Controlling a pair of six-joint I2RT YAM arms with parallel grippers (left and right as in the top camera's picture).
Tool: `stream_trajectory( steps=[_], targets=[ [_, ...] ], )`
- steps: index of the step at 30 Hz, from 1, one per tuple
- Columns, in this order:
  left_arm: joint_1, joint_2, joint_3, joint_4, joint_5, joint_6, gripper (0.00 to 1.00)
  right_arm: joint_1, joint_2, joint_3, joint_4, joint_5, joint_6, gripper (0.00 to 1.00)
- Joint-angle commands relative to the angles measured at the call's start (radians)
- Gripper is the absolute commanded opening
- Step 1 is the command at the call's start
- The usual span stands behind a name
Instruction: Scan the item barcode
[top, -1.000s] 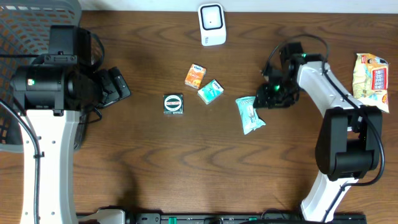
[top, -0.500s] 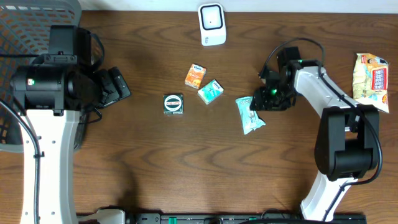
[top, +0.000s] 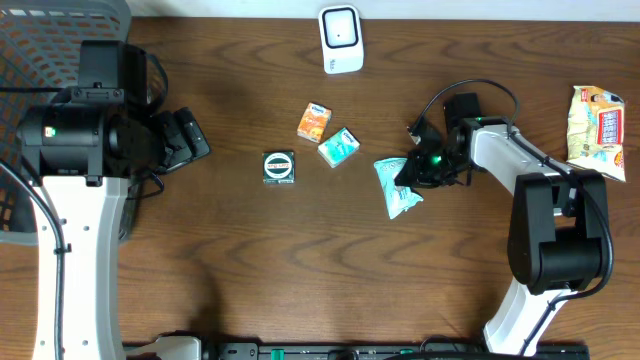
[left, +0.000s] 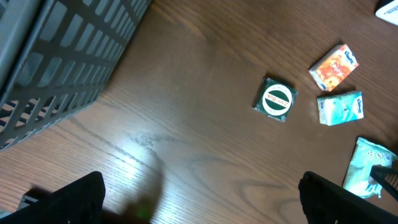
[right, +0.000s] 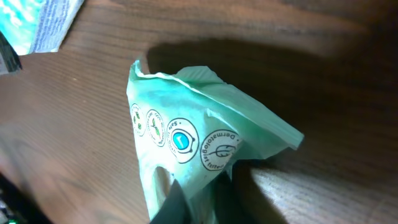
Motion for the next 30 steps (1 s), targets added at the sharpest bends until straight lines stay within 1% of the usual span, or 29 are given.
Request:
stream_trajectory(
  steps=[1,4,9,13,15,19,23,27,30],
  targets=[
    [0.005,0.003,-0.002,-0.002,-0.008,-0.004,0.98,0.003,0.021,-0.019,-0.027,-0.039,0.014,0.01],
    [0.005,0.003,-0.002,-0.002,-0.008,-0.004,0.97,-0.005,0.020,0.025,-0.084,-0.197,0.059,0.01],
    [0.005,0.003,-0.002,-0.002,-0.008,-0.004,0.98,-0.043,0.020,0.110,-0.240,-0.441,0.138,0.01],
    [0.005,0.003,-0.002,-0.002,-0.008,-0.004,0.98,-0.077,0.020,0.126,-0.297,-0.562,0.286,0.01],
    [0.005,0.003,-0.002,-0.002,-0.008,-0.004,0.98,-0.090,0.020,0.126,-0.339,-0.633,0.327,0.01],
    [0.005,0.003,-0.002,-0.002,-0.008,-0.004,0.98,-0.101,0.020,0.126,-0.437,-0.804,0.324,0.01],
    [0.005,0.003,-0.002,-0.002,-0.008,-0.004,0.97,-0.101,0.020,0.126,-0.463,-0.945,0.272,0.01],
    [0.005,0.003,-0.002,-0.002,-0.008,-0.004,0.98,-0.100,0.020,0.126,-0.537,-0.969,0.254,0.01],
    [0.005,0.003,-0.002,-0.002,-0.008,-0.004,0.98,-0.100,0.020,0.126,-0.625,-0.999,0.177,0.01]
  ],
)
